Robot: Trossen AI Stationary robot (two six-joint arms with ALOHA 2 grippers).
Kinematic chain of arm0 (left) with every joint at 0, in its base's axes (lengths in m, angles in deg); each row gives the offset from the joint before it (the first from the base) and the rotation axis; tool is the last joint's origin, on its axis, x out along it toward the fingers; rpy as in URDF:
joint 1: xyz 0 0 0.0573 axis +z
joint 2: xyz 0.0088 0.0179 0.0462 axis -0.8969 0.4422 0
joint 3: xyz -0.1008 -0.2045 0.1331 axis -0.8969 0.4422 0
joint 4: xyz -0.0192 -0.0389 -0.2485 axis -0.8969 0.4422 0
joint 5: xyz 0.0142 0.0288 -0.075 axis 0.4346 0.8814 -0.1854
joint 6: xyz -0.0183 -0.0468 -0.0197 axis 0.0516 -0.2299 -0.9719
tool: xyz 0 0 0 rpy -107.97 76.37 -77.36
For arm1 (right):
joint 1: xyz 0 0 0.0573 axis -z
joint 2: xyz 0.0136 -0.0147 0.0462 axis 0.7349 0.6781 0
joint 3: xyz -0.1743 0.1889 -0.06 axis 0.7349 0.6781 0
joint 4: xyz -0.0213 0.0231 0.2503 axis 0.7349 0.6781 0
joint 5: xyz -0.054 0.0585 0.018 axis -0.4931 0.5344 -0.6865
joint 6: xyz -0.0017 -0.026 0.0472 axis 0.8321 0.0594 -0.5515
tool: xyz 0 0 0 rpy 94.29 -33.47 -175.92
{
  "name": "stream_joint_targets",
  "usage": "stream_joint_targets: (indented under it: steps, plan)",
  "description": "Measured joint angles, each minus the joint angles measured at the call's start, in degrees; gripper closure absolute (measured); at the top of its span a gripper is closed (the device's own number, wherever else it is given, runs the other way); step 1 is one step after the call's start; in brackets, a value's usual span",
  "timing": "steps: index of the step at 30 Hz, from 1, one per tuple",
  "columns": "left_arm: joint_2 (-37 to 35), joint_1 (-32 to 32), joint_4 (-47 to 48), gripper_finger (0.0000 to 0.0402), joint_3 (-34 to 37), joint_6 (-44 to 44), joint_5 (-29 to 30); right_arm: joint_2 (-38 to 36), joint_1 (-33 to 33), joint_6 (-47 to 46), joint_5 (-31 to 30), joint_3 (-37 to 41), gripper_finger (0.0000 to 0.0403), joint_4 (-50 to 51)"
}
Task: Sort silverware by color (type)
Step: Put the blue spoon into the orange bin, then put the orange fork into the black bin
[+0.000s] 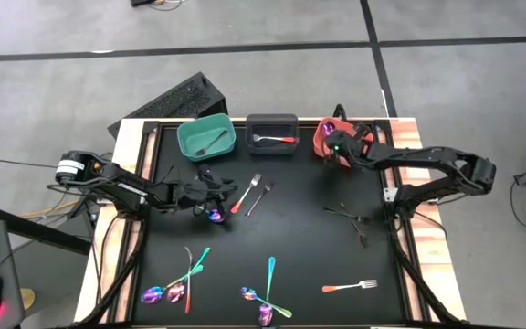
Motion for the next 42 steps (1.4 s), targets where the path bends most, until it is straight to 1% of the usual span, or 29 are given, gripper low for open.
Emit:
stream_joint_targets:
  steps: [3, 7, 14, 21, 23, 27, 30, 33, 39, 42]
  plan:
    - [0.00, 0.00, 0.00, 0.0274, 0.00, 0.01, 0.00, 0.00, 0.97, 2.29, 0.96, 0.00, 0.0381, 0.01]
    - [0.00, 0.00, 0.00, 0.0274, 0.00, 0.01, -0.02, 0.00, 1.62, 2.46, 1.10, 0.00, 0.0360, 0.04]
    - [0.00, 0.00, 0.34, 0.0274, 0.00, -0.03, -0.02, 0.00, 1.58, -3.27, 3.89, -0.04, 0.0323, 0.03]
    - [0.00, 0.00, 4.25, 0.0274, 0.00, -2.19, -0.07, 0.00, 1.33, -11.24, 4.27, -0.04, 0.0311, 0.07]
    - [0.00, 0.00, 5.01, 0.0274, 0.00, -2.72, -0.07, 0.00, 0.78, -14.55, 6.69, -0.04, 0.0310, 0.05]
    - [0.00, 0.00, 5.11, 0.0274, 0.00, -3.34, -0.07, 0.00, -0.79, -18.33, 16.54, -0.04, 0.0310, -0.10]
    - [0.00, 0.00, 5.11, 0.0274, 0.00, -3.44, -0.07, -0.10, -2.74, -20.01, 23.00, -0.04, 0.0310, -0.07]
    - [0.00, 0.00, 5.11, 0.0274, 0.00, -3.44, 0.11, -0.56, -6.11, -22.64, 26.35, -0.08, 0.0310, -0.17]
    - [0.00, 0.00, 6.48, 0.0274, 0.00, -2.85, 1.09, -0.55, -16.38, -27.47, 26.42, -0.09, 0.0310, -1.96]
    - [0.00, 0.00, 7.29, 0.0274, 0.00, -2.77, 1.03, -0.55, -22.23, -31.10, 23.94, -0.09, 0.0310, -2.19]
